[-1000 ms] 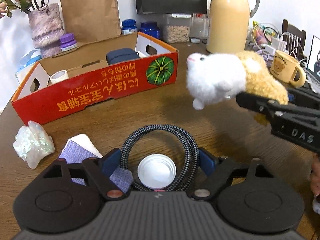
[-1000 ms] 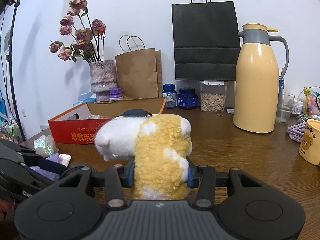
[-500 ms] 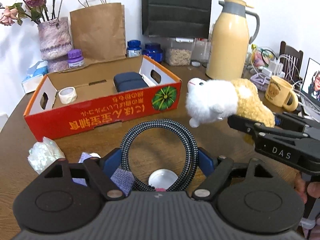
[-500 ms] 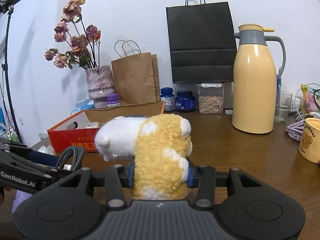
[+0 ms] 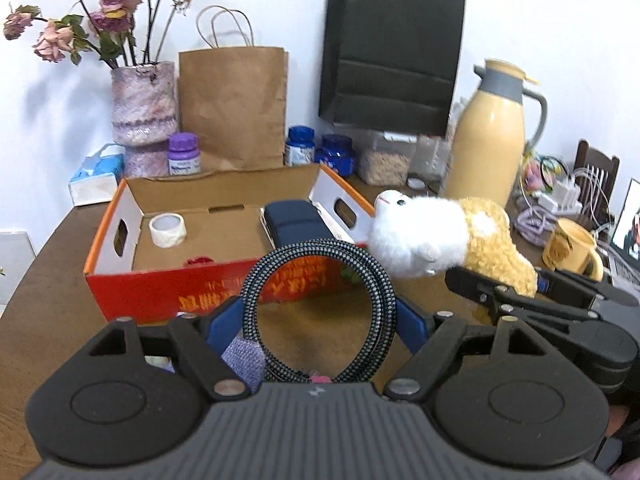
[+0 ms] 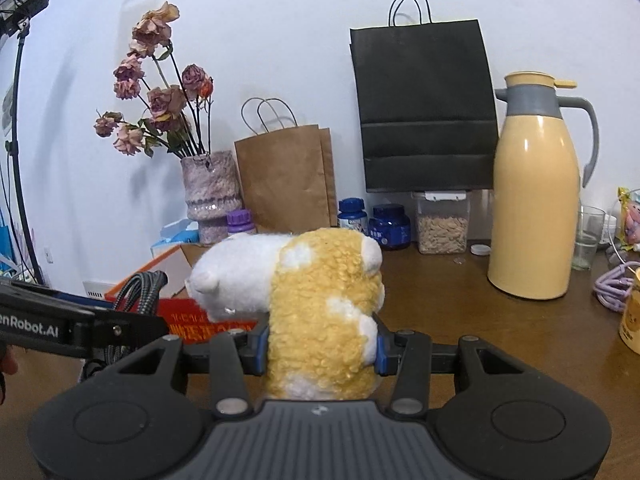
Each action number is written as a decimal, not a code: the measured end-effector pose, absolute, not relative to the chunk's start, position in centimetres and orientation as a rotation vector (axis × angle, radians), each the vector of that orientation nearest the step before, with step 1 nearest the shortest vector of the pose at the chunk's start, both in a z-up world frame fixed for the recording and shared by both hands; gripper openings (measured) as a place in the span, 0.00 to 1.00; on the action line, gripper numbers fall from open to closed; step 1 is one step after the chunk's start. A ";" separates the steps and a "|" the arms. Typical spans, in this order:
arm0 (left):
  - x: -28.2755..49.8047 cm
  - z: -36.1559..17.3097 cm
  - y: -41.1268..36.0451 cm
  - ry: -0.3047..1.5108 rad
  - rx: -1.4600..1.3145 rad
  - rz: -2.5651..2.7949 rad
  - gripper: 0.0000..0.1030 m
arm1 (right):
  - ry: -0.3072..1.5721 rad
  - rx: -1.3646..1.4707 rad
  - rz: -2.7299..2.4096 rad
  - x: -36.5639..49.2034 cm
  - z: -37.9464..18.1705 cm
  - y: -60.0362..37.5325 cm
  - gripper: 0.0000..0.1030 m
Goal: Flip cup upright
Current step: 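Carry the black cable with the left gripper and plush toy with the right into the box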
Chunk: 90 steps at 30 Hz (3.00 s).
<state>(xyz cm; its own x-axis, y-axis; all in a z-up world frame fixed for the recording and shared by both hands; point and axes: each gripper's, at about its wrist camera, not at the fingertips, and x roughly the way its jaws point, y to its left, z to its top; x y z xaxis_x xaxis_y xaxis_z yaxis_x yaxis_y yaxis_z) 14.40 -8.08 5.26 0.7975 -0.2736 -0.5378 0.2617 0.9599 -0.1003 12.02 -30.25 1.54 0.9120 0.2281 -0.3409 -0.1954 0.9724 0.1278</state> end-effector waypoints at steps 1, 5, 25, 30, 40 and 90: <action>14.7 5.5 -7.8 0.575 -0.030 -0.281 0.78 | 0.360 0.093 0.220 12.3 1.8 -30.0 0.44; 15.8 6.3 -6.8 0.557 -0.065 -0.263 0.78 | 0.351 0.095 0.226 13.6 2.6 -29.0 0.44; 23.7 7.7 -3.7 0.501 -0.199 -0.168 0.78 | 0.337 0.107 0.234 22.3 4.4 -24.1 0.44; 25.7 7.7 -3.0 0.498 -0.215 -0.136 0.78 | 0.330 0.108 0.235 24.5 4.6 -23.5 0.44; 29.1 6.8 -2.2 0.504 -0.234 -0.091 0.78 | 0.342 0.119 0.254 28.0 4.5 -22.3 0.44; 31.7 3.5 -1.6 0.537 -0.077 0.124 1.00 | 0.483 0.070 0.211 32.2 1.8 -21.8 0.91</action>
<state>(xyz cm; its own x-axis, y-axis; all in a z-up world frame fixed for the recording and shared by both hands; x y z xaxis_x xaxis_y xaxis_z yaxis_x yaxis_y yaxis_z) 31.70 -1.62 3.48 0.8519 0.0973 -0.5146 -0.1374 0.9897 -0.0404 32.25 -21.81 1.77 0.8646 0.2177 -0.4529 -0.1846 0.9759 0.1167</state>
